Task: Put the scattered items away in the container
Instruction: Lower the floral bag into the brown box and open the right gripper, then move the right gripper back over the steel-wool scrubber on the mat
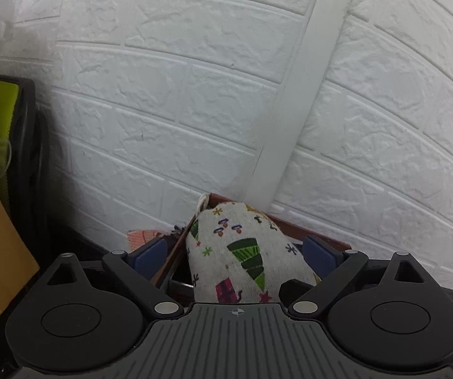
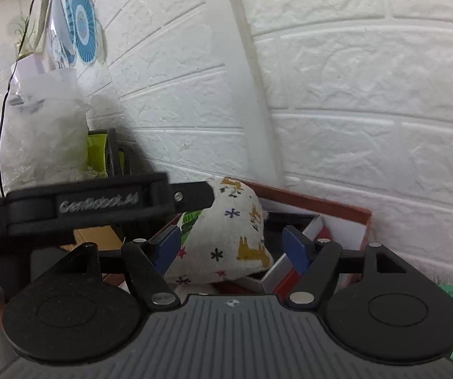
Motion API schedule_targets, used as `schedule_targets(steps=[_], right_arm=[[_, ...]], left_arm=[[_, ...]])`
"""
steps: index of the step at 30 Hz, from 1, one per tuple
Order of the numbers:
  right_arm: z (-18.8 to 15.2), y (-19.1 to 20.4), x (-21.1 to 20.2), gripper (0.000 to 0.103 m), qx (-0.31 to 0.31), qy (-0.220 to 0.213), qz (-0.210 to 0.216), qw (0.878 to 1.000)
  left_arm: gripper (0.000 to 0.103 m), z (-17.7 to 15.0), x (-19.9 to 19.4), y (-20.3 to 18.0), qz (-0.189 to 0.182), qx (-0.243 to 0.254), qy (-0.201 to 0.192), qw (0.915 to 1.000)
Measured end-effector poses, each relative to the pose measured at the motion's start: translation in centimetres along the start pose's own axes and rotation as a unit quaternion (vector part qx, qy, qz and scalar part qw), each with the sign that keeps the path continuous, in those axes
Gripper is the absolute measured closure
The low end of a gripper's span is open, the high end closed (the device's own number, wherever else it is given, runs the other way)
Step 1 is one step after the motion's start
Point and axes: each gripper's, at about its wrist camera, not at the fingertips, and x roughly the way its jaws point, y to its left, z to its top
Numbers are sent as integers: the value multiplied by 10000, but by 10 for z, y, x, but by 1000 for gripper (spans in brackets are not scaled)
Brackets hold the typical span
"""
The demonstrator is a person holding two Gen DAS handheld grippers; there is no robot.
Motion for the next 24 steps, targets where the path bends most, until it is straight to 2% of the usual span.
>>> schedule_targets(steps=[2, 4, 7, 15, 24], right_arm=[[-2, -3, -2, 25, 73, 124, -32, 9999], [-4, -1, -6, 17, 12, 197, -106, 9997], [-6, 4, -18, 10, -128, 195, -111, 9997], [-16, 7, -72, 6, -360, 177, -161, 9991], [-28, 8, -149, 5, -543, -20, -230, 9983]], left_arm=[[1, -5, -6, -8, 64, 166, 53, 9998], [0, -9, -14, -19, 43, 302, 27, 9995], [0, -16, -31, -34, 39, 443, -52, 9990], [0, -35, -74, -70, -47, 599, -44, 9982], [0, -62, -137, -117, -122, 596, -342, 9976]])
